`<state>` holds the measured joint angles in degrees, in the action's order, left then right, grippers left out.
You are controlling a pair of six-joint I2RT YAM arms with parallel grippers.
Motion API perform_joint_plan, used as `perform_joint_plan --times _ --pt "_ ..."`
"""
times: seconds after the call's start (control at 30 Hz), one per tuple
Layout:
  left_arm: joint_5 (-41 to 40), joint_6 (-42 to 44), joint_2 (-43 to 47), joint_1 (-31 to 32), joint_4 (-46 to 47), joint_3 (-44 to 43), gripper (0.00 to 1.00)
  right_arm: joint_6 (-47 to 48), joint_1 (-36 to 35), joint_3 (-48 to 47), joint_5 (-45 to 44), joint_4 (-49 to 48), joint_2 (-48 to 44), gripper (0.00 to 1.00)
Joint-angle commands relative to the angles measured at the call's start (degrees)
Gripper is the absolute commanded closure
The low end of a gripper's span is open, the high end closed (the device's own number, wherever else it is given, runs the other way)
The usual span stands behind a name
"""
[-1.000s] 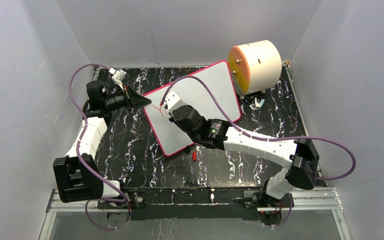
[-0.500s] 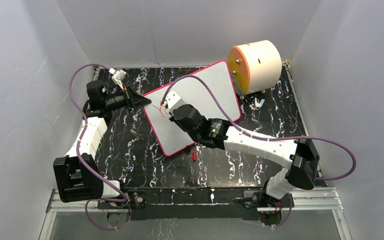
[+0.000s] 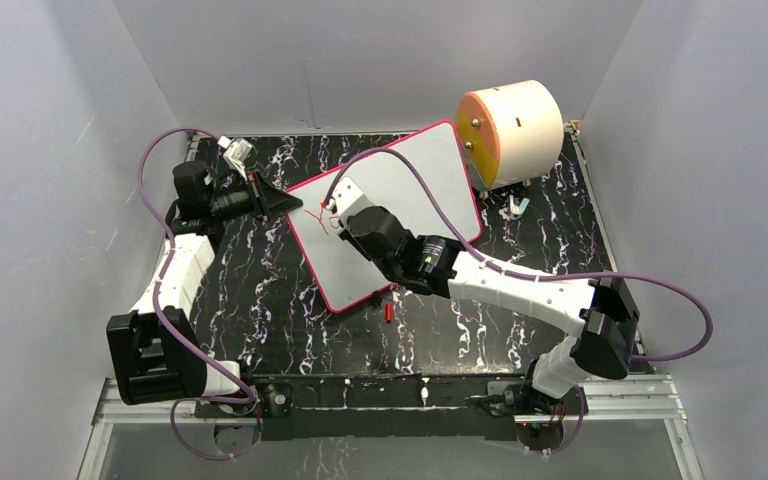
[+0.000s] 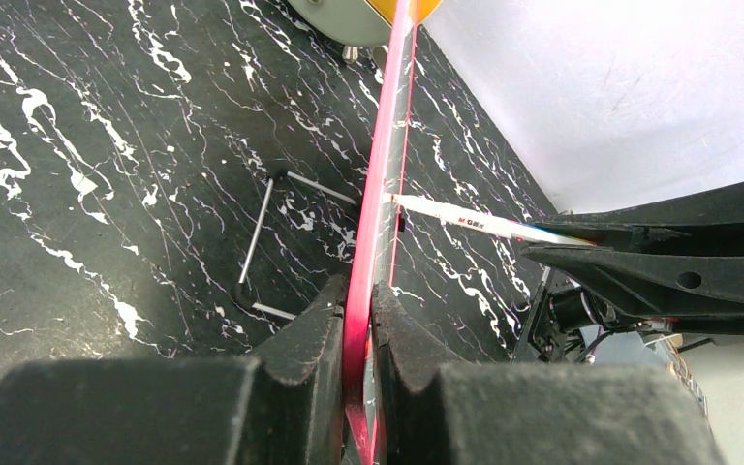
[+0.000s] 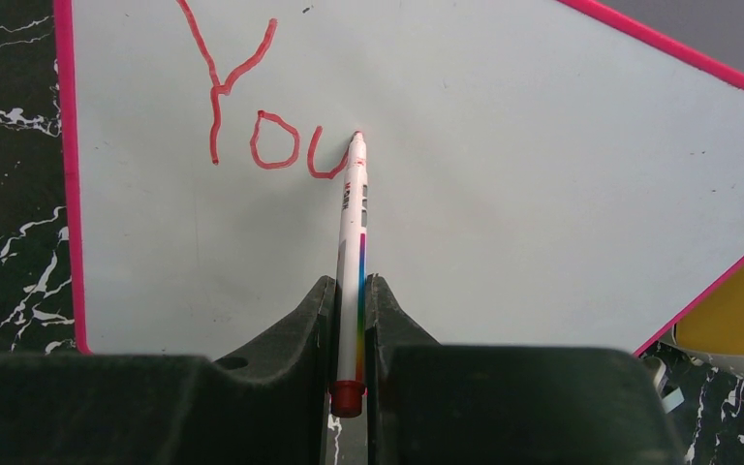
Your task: Write a sentence on the whiteboard
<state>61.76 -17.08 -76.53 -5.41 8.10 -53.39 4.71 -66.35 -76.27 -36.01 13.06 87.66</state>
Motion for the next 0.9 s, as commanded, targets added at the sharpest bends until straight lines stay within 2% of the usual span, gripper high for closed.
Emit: perform_joint_plan --times 0.0,0.87 --pt "-2.26 1.96 -0.55 0.64 -3.35 -0.58 1.0 -0.16 1.13 -0.73 0.29 -3.48 -1.04 1.0" --pt "-2.43 1.96 -0.67 0.53 -3.35 -0.58 1.0 -3.56 1.07 -0.82 2.47 6.23 -1.58 1.0"
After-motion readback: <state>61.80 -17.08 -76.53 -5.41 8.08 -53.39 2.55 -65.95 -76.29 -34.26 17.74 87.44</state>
